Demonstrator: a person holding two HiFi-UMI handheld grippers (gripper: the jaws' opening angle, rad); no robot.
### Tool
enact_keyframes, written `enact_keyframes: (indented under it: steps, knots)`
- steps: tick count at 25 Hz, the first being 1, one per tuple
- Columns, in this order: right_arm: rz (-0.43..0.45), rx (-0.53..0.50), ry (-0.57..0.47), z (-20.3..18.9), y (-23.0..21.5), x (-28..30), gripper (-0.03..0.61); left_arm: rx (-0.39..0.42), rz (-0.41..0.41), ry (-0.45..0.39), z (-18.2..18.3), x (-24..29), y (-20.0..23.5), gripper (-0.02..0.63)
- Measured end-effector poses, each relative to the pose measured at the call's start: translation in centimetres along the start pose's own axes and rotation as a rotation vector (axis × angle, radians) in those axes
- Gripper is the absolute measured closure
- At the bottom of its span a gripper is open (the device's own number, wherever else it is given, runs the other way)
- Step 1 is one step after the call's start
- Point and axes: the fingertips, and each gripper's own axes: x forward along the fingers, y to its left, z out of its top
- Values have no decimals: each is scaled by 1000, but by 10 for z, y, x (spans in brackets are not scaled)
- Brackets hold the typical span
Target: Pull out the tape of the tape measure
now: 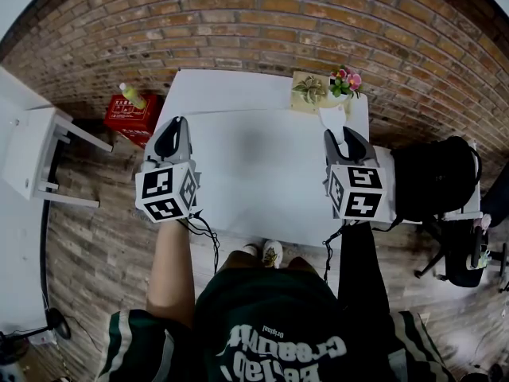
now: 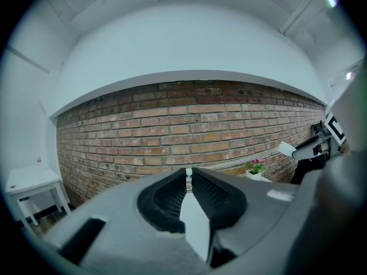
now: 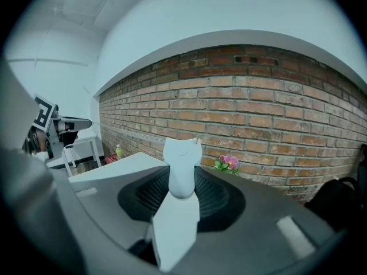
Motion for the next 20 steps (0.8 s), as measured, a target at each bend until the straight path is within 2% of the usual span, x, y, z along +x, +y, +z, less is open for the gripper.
enact_keyframes:
  steps: [11,20]
  knots:
    - [-11,-10,21,-6,-1,4,428,30,-15,10,-5,5,-7,577]
    - [-5,-11,143,-52,1,16,428,34,-33,117,-56,9,-16,575]
